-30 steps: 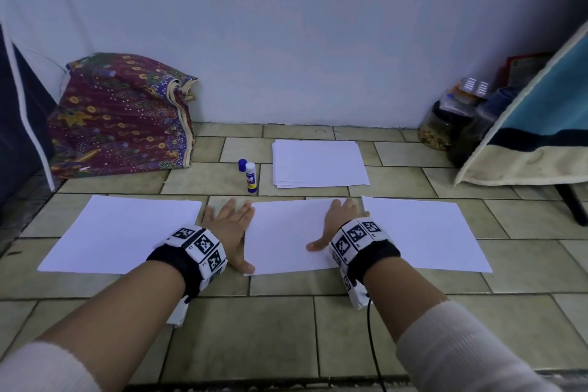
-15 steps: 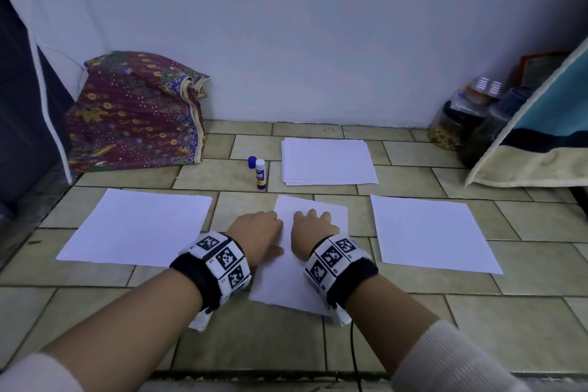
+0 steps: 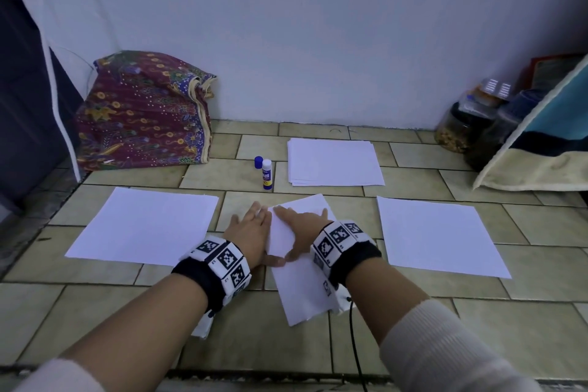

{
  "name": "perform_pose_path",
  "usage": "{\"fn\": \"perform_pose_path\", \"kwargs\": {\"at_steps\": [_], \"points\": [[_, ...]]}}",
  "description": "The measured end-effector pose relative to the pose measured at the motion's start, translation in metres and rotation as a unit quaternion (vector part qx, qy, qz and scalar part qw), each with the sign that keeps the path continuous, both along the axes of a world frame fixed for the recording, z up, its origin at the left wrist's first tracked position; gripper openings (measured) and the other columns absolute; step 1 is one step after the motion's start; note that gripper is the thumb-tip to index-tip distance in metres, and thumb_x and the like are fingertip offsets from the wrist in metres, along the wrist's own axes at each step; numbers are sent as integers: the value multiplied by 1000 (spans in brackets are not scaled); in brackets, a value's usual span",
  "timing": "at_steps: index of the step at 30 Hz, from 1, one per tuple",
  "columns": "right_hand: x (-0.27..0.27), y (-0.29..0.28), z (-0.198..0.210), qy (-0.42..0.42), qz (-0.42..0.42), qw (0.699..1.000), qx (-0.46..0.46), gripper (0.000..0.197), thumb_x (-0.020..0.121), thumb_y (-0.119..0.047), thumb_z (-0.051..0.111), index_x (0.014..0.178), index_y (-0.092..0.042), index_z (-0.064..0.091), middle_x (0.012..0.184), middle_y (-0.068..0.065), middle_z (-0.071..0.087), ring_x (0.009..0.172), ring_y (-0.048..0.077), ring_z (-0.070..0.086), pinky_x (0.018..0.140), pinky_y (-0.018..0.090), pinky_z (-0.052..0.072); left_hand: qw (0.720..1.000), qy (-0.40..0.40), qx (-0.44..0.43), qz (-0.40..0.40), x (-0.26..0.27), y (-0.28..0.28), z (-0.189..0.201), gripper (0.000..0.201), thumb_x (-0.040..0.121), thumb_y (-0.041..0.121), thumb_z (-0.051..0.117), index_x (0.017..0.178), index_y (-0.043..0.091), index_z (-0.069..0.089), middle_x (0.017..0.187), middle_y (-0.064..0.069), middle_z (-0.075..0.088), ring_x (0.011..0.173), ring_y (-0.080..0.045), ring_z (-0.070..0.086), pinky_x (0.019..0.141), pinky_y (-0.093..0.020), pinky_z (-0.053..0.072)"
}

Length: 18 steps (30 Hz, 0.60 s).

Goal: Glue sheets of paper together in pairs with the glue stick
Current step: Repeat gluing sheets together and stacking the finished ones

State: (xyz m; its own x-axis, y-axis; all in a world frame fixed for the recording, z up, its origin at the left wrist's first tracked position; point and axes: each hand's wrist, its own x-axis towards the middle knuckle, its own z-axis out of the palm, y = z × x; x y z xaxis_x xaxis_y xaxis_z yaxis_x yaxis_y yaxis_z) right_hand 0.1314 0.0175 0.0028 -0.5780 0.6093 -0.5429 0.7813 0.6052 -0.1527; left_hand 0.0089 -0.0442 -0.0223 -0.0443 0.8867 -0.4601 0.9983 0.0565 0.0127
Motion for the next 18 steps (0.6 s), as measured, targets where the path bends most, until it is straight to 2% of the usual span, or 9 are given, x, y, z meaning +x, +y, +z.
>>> {"fn": "perform_pose_path", "kwargs": {"at_steps": [2, 5, 7, 9, 11, 12, 14, 16, 18], "points": [[14, 12, -5, -1, -39, 999, 13, 108, 77, -51, 70, 152, -22, -1, 158, 0, 16, 142, 25, 27, 110, 66, -2, 1000, 2, -1, 2, -1, -1, -3, 106, 85, 65, 51, 152, 6, -6, 161, -5, -10, 147, -20, -15, 119, -49, 9], [31, 25, -13, 0, -72, 997, 14, 107, 78, -65, 60, 152, -23, -5, 160, -3, 3, 143, 23, 23, 111, 62, -5, 1000, -10, -2, 8, -1, -2, -3, 105, 86, 64, 50, 152, 6, -8, 161, -5, -12, 147, -19, -15, 119, -48, 8], [35, 27, -15, -2, -68, 998, 18, 109, 78, -65, 60, 152, -21, -7, 160, -4, -1, 145, 21, 18, 112, 61, -4, 1000, -11, -1, 6, -1, -2, -2, 105, 86, 64, 50, 152, 6, -8, 161, -5, -12, 147, -19, -15, 119, -48, 8], [33, 26, -16, -3, -67, 997, 25, 112, 76, -60, 66, 152, -18, -5, 160, -2, 2, 146, 19, 12, 112, 60, -2, 1000, -7, 2, 4, -2, -2, -1, 105, 86, 64, 51, 152, 7, -7, 161, -4, -11, 147, -19, -15, 119, -49, 9], [27, 20, -13, -12, -92, 994, 54, 110, 72, -57, 72, 151, -13, 8, 158, 3, 13, 144, 22, 15, 113, 59, 8, 1000, -2, 6, 2, -2, -2, 1, 108, 83, 66, 55, 153, 7, -4, 161, -4, -8, 147, -20, -13, 119, -49, 10], [25, 16, -11, -27, -107, 991, 80, 104, 70, -58, 73, 147, -12, 20, 154, 8, 20, 141, 26, 19, 111, 56, 17, 1000, 4, 7, 1, -1, -2, 3, 110, 80, 67, 57, 153, 7, 1, 161, -4, -2, 148, -20, -9, 119, -48, 12], [19, 5, -5, -55, -114, 983, 131, 80, 74, -53, 72, 135, -12, 41, 142, 10, 32, 132, 28, 28, 101, 44, 33, 1000, 22, 22, 3, 1, -2, 9, 103, 75, 69, 61, 148, 8, 23, 155, -6, 23, 145, -23, 14, 113, -42, 25], [14, -6, -2, -52, -112, 984, 127, 52, 84, -36, 67, 126, -12, 49, 135, 10, 38, 125, 29, 34, 96, 37, 37, 999, 27, 42, 8, 0, -2, 16, 80, 78, 65, 62, 133, 11, 42, 135, -5, 45, 127, -22, 39, 100, -35, 38], [6, -13, -5, -27, -104, 990, 95, 31, 87, -26, 60, 114, -11, 53, 127, 12, 46, 121, 30, 40, 94, 36, 38, 999, 17, 41, 13, -2, -1, 21, 59, 83, 51, 65, 124, 12, 50, 123, -6, 50, 115, -23, 48, 94, -34, 44]]}}
